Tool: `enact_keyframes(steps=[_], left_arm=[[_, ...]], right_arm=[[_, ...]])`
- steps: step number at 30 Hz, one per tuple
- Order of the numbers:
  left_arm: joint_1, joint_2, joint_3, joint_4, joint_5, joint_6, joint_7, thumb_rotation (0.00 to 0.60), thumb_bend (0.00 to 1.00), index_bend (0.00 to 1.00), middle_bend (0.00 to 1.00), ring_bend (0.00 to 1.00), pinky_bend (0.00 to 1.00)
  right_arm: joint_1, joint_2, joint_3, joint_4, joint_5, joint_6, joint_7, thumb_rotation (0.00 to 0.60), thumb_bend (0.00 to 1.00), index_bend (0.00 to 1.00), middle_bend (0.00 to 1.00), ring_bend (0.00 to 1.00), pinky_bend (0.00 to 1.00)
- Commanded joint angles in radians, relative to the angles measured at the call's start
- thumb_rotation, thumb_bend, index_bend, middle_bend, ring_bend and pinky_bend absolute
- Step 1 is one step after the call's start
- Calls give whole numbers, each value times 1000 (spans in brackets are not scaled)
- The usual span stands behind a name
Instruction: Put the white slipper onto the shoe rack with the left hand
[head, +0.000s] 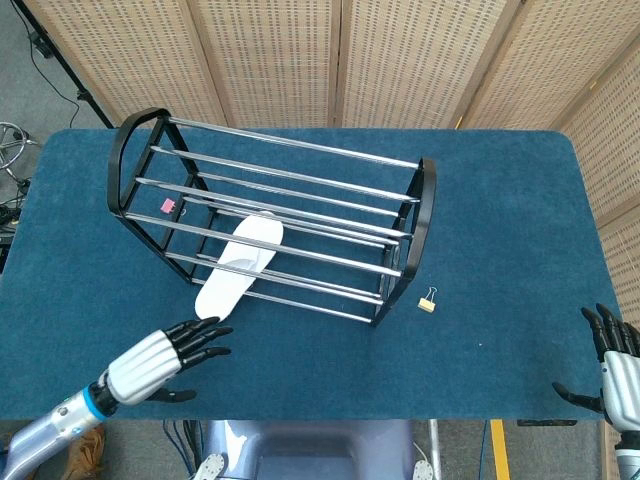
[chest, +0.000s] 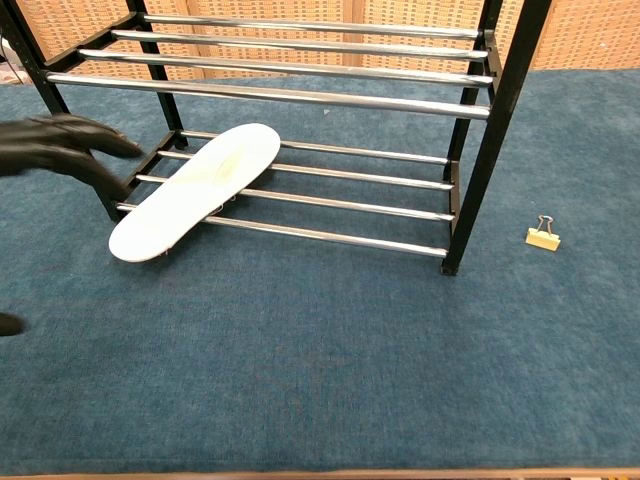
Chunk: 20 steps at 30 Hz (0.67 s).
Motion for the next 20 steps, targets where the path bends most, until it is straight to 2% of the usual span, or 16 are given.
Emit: enact_keyframes(steps=[1, 3, 6, 9, 14, 20], left_arm=[[155, 50, 5, -12, -45, 174, 67, 600, 0, 306, 63, 0, 165], [190, 59, 6, -21, -75, 199, 46, 600, 0, 265, 28, 0, 115], [250, 80, 7, -45, -145, 221, 43, 600, 0, 117, 0, 0, 16], [309, 100, 1, -85, -221, 237, 52, 600, 0, 14, 0, 0, 0], [416, 159, -35, -196, -446, 227, 89, 600, 0, 0, 0, 0, 0], [435, 187, -73, -210, -505, 180, 86, 600, 0, 0, 0, 0, 0]], right_arm=[[-2, 1, 1, 0, -2, 5, 3, 600, 0, 0, 0, 0, 0], [-4, 3, 2, 0, -3, 10, 5, 600, 0, 0, 0, 0, 0], [-7, 6, 4, -1, -7, 18, 11, 600, 0, 0, 0, 0, 0], [-12, 10, 1, -3, -16, 25, 17, 600, 0, 0, 0, 0, 0], [-26, 22, 0, -7, -38, 57, 22, 600, 0, 0, 0, 0, 0], [-35, 20, 0, -6, -54, 78, 17, 600, 0, 0, 0, 0, 0]])
